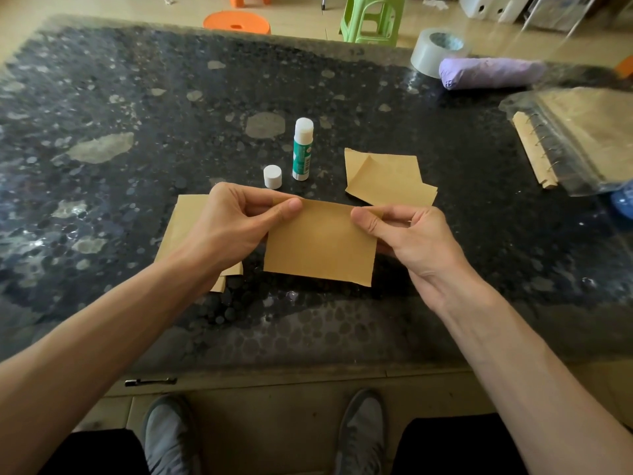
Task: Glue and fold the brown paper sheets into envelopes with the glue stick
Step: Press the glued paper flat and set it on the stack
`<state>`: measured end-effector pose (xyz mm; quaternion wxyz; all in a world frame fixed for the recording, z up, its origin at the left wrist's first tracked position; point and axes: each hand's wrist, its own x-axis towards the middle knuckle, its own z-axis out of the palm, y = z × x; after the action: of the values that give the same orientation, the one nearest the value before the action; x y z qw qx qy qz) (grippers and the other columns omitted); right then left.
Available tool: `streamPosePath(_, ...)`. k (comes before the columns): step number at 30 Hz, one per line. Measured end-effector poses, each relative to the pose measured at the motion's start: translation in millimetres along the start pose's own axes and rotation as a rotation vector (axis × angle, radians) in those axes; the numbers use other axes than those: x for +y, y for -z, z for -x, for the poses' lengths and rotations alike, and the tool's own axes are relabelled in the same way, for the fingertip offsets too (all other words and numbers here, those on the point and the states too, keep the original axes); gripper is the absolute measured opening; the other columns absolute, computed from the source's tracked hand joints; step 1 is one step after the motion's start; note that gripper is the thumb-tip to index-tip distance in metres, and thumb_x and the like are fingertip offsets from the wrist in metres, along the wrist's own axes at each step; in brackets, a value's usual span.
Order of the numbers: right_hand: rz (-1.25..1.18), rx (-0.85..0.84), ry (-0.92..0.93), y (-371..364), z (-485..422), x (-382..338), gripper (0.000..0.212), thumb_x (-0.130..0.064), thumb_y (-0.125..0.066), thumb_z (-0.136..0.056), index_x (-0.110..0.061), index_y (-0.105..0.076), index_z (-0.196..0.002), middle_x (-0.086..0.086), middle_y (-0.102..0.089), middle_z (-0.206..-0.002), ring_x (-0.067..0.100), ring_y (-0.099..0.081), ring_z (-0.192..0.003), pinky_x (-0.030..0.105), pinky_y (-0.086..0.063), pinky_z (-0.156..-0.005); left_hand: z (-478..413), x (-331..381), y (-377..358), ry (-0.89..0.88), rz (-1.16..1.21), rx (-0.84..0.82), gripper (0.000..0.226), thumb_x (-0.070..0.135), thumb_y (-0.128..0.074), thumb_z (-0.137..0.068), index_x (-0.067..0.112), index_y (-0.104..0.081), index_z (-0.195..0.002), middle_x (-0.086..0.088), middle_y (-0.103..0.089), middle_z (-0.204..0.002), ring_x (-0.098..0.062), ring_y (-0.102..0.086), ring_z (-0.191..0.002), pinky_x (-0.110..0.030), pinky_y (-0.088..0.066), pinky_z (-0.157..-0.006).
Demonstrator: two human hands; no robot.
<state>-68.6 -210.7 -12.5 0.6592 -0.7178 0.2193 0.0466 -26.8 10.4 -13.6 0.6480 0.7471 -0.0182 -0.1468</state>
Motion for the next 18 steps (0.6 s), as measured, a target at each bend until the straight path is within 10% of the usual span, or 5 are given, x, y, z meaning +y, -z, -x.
streamPosePath(18, -0.018, 0.011, 0.012, -0.1, 0.3, -0.4, 0.029, -0.037, -0.085, -0.072, -0.020, -0.082, -0.096, -0.006, -0.081, -0.093, 0.007, -0.077, -0.091, 0.039, -0.059, -0.097, -1.7, 4.6, 6.3, 0.003, 0.007, 0.011, 0.015, 0.024, -0.073, -0.093, 0.017, -0.080, -0.105, 0.003, -0.081, -0.093, -0.007, -0.077, -0.087, -0.015, -0.057, -0.069)
